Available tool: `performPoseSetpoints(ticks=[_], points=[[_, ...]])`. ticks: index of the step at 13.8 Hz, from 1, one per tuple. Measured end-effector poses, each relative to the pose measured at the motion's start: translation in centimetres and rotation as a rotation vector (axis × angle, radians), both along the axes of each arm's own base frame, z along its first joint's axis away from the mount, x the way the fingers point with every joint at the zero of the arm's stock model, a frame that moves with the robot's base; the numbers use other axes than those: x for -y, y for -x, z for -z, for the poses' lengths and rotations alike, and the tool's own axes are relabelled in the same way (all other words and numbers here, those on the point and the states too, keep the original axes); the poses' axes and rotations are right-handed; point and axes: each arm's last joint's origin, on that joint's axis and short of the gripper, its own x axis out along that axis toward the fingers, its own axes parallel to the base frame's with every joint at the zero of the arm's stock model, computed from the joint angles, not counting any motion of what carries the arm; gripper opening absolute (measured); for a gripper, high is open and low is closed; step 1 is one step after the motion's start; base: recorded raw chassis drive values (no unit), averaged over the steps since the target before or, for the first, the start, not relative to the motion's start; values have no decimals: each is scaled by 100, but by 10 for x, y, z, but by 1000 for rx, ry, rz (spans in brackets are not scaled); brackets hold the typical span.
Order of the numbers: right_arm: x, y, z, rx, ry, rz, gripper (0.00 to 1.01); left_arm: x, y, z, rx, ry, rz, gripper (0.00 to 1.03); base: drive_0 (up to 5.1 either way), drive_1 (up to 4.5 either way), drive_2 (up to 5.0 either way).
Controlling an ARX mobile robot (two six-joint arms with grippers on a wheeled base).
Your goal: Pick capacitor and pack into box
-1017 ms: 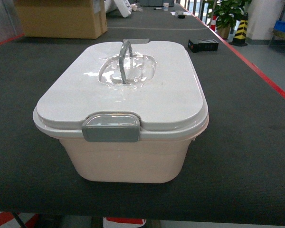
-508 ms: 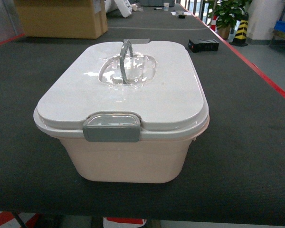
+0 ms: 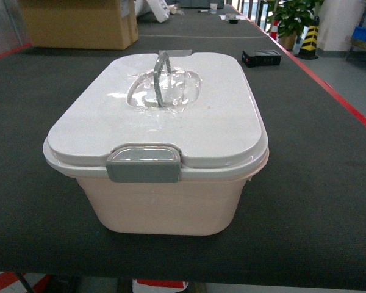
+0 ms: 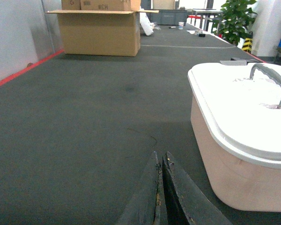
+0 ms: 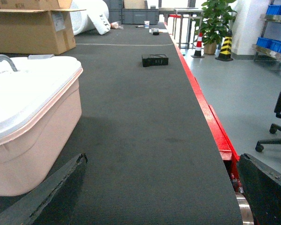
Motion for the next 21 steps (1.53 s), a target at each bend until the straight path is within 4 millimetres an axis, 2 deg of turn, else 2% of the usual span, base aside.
performPoseSetpoints(ticks=[3,6,7,9,10,12,13,15,21], points=[[0,0,0,0,0,0,98,0,3,5,27,0,0,2,0,0,0],[0,0,0,0,0,0,98,0,11,14,-39,0,4,2,0,0,0],[0,0,0,0,0,0,98,0,15,9,19,0,1,2,0,0,0],[0,0,0,0,0,0,98,0,15,11,-3,0,0,2,0,0,0],[0,0,0,0,0,0,98,0,15,10,5,1,-1,9,0,0,0],[0,0,0,0,0,0,98,0,15,11,1,1,-1,34,0,0,0],[0,0,0,0,0,0,98,0,15,11,1,1,0,72,0,0,0],[0,0,0,0,0,0,98,0,15,11,1,1,0,97,0,0,0],[0,0,0,0,0,0,98,0,15,11,1,1,0,98,0,0,0]])
